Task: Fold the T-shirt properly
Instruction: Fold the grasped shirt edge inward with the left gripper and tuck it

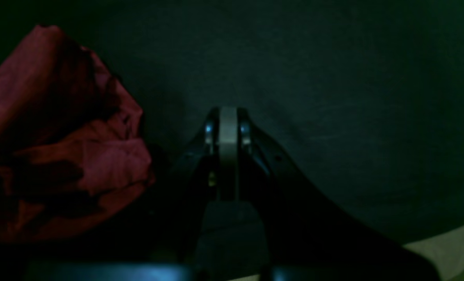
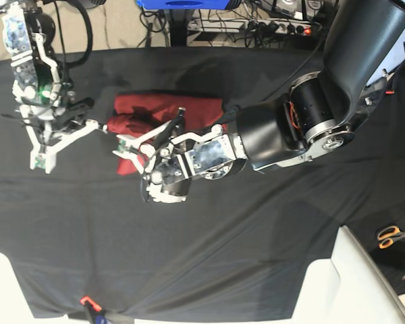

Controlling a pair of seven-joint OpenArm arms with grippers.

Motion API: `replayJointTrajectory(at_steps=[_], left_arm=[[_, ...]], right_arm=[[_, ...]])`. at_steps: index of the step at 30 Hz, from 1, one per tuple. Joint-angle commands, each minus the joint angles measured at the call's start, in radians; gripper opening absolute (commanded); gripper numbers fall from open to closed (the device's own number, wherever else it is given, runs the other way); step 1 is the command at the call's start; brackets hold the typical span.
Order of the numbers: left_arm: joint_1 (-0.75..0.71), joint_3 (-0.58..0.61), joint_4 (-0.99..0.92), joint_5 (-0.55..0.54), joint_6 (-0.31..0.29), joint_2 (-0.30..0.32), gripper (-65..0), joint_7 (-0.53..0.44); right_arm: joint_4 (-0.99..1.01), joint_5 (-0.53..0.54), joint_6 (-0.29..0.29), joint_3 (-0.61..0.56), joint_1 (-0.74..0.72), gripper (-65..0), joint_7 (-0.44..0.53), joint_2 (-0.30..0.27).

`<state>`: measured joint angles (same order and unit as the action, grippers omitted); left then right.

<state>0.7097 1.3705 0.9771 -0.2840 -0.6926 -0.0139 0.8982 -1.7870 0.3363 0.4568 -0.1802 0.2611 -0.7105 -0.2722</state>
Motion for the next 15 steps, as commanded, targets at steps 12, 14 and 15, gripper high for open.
replayJointTrajectory(at_steps=[12,14,15], left_arm=[[0.012,-0.236,-0.042,0.007,-0.006,0.010,-65.0,0.032],[0.011,-0.242,-0.062,0.007,-0.006,0.010,-65.0,0.031],[0.009,-0.242,-0.063,0.007,-0.006,0.010,-65.0,0.031]], right_arm=[[-0.021,-0.006,0.003,0.005,-0.007,-65.0,0.018,-0.008],[-0.023,-0.006,0.003,0.005,-0.007,-65.0,0.018,-0.008],[-0.023,-0.006,0.003,0.005,-0.007,-65.0,0.018,-0.008]])
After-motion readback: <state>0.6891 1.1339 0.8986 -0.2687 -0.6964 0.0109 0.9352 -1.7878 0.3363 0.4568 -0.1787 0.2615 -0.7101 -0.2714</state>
